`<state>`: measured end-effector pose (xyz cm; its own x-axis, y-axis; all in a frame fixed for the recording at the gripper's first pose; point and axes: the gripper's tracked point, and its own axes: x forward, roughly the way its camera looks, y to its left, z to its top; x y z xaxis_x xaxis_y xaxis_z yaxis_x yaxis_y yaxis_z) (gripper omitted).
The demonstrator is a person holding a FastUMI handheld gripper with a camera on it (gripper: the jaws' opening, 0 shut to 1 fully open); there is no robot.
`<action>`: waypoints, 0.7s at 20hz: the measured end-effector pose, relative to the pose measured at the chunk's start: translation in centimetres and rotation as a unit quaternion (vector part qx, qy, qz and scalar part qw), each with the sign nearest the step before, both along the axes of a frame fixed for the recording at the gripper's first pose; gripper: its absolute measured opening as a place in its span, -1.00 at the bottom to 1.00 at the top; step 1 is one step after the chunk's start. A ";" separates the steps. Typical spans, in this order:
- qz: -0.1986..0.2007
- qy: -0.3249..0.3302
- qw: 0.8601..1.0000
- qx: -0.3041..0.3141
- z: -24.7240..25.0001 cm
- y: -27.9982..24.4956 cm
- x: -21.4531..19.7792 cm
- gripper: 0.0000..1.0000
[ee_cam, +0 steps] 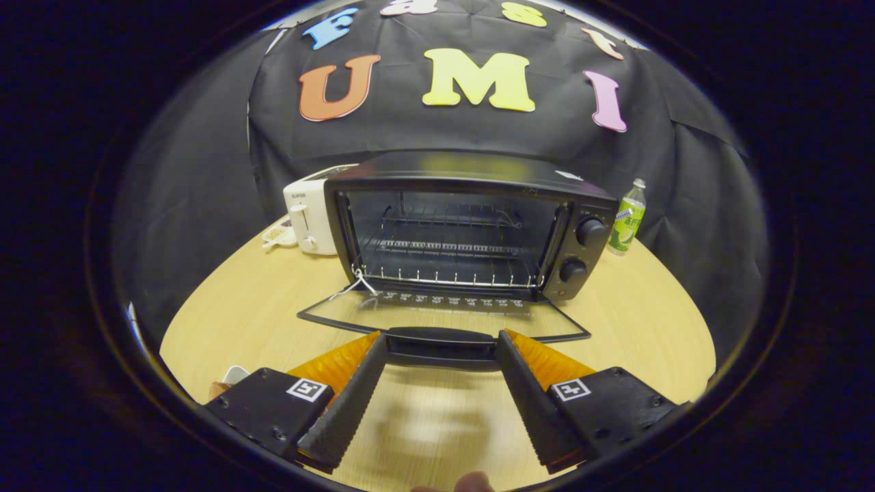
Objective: Open the toaster oven, put the food inside, and close the toaster oven door.
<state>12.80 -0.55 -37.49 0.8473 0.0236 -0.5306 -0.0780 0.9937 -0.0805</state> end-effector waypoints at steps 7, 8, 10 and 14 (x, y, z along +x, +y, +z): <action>0.027 0.018 0.999 0.024 2.7 -0.1 -3.3 1.00; 0.035 0.019 0.999 0.032 4.0 -0.2 -3.9 1.00; 0.065 0.031 0.996 0.056 6.4 -0.1 -5.5 1.00; 0.111 0.109 0.981 0.119 9.3 0.2 -9.7 1.00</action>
<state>3.09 -0.32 -28.17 0.6739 0.3401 -0.6559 -0.2850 0.9387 0.1939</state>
